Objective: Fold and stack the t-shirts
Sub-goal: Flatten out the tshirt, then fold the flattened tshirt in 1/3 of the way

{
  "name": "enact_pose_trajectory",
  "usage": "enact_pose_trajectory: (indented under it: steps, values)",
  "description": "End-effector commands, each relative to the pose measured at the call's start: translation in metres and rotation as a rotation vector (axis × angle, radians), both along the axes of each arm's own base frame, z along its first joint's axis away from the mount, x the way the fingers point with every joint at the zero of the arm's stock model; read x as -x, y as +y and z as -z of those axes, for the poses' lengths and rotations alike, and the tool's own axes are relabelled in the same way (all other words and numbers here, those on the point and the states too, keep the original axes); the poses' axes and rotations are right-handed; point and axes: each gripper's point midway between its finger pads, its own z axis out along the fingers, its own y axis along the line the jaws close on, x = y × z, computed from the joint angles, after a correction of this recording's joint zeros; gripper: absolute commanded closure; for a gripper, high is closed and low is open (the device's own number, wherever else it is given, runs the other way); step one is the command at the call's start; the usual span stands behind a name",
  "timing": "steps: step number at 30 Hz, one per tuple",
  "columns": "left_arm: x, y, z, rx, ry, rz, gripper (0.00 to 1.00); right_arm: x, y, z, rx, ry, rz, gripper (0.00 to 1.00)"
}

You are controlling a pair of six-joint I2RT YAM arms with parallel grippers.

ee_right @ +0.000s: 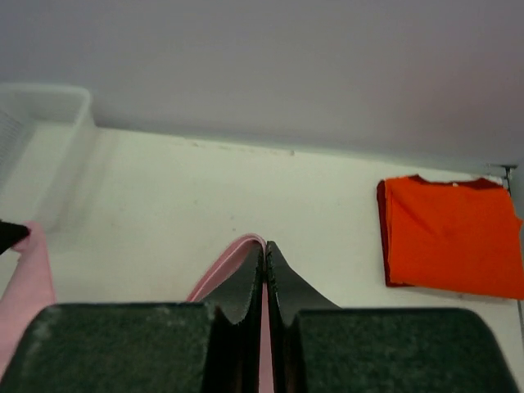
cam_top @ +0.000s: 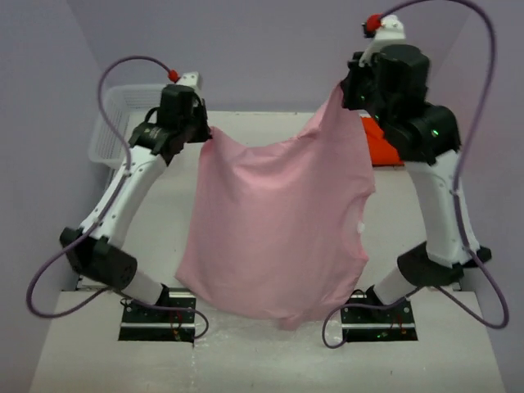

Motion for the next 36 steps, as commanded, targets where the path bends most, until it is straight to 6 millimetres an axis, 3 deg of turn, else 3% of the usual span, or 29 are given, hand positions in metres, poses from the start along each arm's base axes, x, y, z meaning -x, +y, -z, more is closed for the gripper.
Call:
enact_pose_trajectory:
  steps: [1, 2, 3, 4, 6, 7, 8, 10, 11, 14, 15, 18, 22, 27, 36]
  values:
    - [-0.035, 0.015, 0.065, -0.079, 0.118, -0.086, 1.00, -0.072, 0.006, 0.071, 0.133, 0.157, 0.060, 1.00]
    - [-0.042, 0.017, 0.075, -0.099, 0.130, -0.088, 1.00, -0.086, 0.013, 0.083, 0.134, 0.175, 0.032, 1.00]
    - [-0.050, 0.022, 0.084, -0.111, 0.134, -0.104, 1.00, -0.102, 0.006, 0.095, 0.142, 0.197, 0.050, 1.00]
    - [-0.061, 0.027, 0.104, -0.126, 0.160, -0.114, 1.00, -0.123, 0.010, 0.122, 0.166, 0.247, 0.049, 1.00]
    - [-0.079, 0.043, 0.117, -0.123, 0.178, -0.147, 1.00, -0.146, 0.004, 0.140, 0.182, 0.278, 0.053, 1.00]
    - [-0.089, 0.046, 0.133, -0.137, 0.198, -0.156, 1.00, -0.154, 0.002, 0.142, 0.182, 0.276, 0.058, 1.00]
    - [-0.097, 0.049, 0.131, -0.157, 0.181, -0.152, 1.00, -0.170, -0.002, 0.160, 0.201, 0.304, 0.061, 1.00]
    - [-0.110, 0.051, 0.140, -0.172, 0.154, -0.149, 1.00, -0.184, -0.005, 0.168, 0.204, 0.309, 0.051, 1.00]
    - [-0.118, 0.053, 0.141, -0.175, 0.129, -0.135, 1.00, -0.196, -0.010, 0.185, 0.214, 0.334, 0.060, 1.00]
    - [-0.137, 0.050, 0.155, -0.183, 0.122, -0.084, 1.00, -0.214, -0.014, 0.205, 0.225, 0.353, 0.040, 1.00]
    - [-0.141, 0.048, 0.170, -0.196, 0.142, -0.063, 1.00, -0.217, -0.011, 0.215, 0.216, 0.366, 0.017, 1.00]
    - [-0.152, 0.053, 0.190, -0.237, 0.162, -0.060, 1.00, -0.234, -0.013, 0.235, 0.258, 0.371, 0.001, 1.00]
    - [-0.166, 0.063, 0.209, -0.234, 0.175, -0.057, 1.00, -0.250, -0.013, 0.261, 0.276, 0.392, -0.014, 1.00]
    - [-0.178, 0.074, 0.225, -0.238, 0.190, -0.076, 1.00, -0.260, -0.018, 0.276, 0.284, 0.401, -0.004, 1.00]
    - [-0.175, 0.087, 0.213, -0.286, 0.157, -0.103, 1.00, -0.248, -0.036, 0.280, 0.306, 0.430, 0.060, 1.00]
